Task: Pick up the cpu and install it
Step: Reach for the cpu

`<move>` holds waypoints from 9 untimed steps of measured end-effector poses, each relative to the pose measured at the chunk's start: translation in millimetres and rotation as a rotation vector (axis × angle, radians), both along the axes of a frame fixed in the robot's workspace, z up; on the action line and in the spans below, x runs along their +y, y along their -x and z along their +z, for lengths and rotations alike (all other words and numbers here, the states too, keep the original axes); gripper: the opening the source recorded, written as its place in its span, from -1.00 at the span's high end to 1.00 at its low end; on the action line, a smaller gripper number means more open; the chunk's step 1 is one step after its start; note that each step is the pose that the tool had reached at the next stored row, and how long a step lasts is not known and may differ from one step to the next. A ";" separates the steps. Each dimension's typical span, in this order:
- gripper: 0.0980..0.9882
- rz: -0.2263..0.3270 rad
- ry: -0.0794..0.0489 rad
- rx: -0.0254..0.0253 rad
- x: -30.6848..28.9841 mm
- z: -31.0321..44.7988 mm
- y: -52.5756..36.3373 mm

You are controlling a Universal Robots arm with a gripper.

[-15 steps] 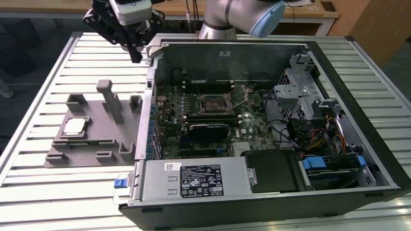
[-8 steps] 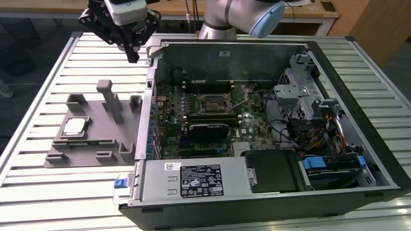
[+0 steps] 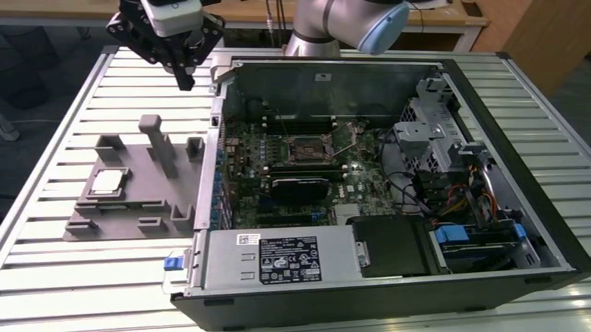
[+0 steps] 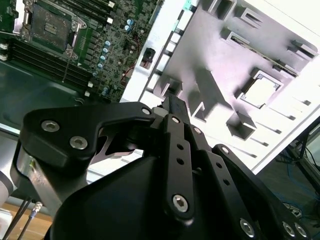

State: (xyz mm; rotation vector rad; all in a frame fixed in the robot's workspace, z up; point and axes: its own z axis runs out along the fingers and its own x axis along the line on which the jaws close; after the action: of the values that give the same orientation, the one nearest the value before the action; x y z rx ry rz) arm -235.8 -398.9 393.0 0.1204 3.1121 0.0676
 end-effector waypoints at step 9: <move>0.98 0.000 0.000 0.0000 0.0 -0.1 9.9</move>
State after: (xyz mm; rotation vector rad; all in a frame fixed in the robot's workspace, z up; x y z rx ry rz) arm -245.6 -398.9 392.9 0.1205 3.1121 0.0677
